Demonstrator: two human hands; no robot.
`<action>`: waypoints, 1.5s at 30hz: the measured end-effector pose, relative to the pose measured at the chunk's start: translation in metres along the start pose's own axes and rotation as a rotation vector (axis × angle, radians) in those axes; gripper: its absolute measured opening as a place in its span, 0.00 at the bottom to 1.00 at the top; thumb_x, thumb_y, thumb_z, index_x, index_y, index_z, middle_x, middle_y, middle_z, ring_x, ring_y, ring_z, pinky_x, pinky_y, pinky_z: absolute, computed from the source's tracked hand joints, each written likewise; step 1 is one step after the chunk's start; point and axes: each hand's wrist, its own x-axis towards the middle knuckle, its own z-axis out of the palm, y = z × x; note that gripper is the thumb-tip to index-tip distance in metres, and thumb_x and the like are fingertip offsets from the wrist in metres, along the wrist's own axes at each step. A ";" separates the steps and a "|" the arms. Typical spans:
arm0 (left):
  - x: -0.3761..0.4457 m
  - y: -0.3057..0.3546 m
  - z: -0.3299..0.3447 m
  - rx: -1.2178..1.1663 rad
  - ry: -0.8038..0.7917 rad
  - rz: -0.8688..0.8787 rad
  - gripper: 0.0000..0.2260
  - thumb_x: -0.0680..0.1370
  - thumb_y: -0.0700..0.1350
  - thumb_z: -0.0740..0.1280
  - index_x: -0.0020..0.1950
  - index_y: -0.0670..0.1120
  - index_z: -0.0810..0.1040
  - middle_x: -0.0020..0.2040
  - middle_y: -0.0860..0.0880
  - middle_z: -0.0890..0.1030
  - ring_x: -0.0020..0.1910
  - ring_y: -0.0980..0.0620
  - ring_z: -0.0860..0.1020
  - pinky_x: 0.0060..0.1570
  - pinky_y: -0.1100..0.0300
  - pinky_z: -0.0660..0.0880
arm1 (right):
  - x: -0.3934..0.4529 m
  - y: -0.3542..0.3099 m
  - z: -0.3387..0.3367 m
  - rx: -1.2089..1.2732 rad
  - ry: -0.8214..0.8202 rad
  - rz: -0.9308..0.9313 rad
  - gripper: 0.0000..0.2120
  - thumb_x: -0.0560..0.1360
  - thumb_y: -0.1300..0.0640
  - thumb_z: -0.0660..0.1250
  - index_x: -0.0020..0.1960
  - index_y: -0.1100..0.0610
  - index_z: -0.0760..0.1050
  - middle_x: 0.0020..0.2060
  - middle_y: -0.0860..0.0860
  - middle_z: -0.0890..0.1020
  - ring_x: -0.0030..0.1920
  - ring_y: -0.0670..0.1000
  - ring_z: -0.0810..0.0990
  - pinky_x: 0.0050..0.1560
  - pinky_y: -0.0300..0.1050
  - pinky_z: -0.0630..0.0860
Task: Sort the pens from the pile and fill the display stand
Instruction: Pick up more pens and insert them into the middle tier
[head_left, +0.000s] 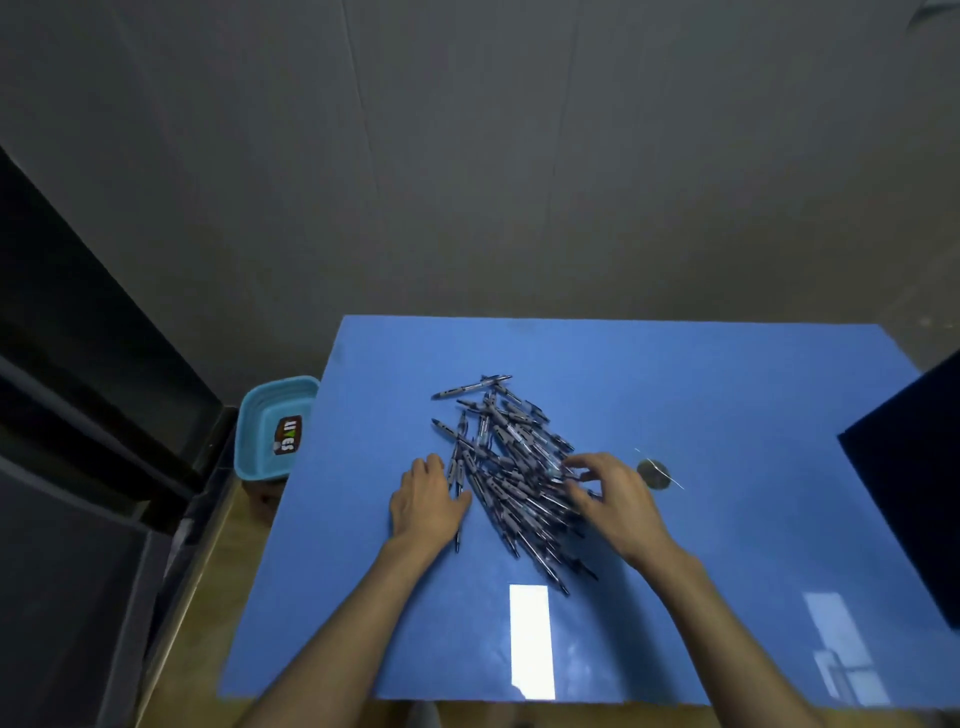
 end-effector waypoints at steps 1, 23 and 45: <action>0.006 -0.001 0.000 0.013 0.004 0.026 0.18 0.80 0.57 0.66 0.61 0.45 0.70 0.59 0.46 0.74 0.58 0.45 0.74 0.52 0.52 0.74 | 0.001 -0.001 0.001 -0.003 0.012 0.013 0.11 0.77 0.53 0.67 0.59 0.48 0.80 0.56 0.45 0.81 0.54 0.47 0.81 0.52 0.49 0.78; 0.019 -0.050 -0.014 0.180 -0.098 0.096 0.13 0.82 0.46 0.57 0.56 0.42 0.78 0.56 0.42 0.82 0.55 0.40 0.80 0.51 0.53 0.75 | 0.029 -0.023 0.014 0.021 0.045 0.072 0.11 0.77 0.56 0.67 0.58 0.51 0.80 0.54 0.47 0.81 0.51 0.48 0.81 0.57 0.51 0.77; 0.078 -0.048 -0.019 0.065 -0.047 0.054 0.13 0.85 0.50 0.57 0.56 0.41 0.73 0.57 0.40 0.77 0.54 0.39 0.78 0.50 0.50 0.73 | 0.029 -0.009 -0.002 0.042 0.100 0.097 0.07 0.78 0.56 0.67 0.54 0.49 0.81 0.52 0.46 0.81 0.46 0.42 0.80 0.54 0.46 0.78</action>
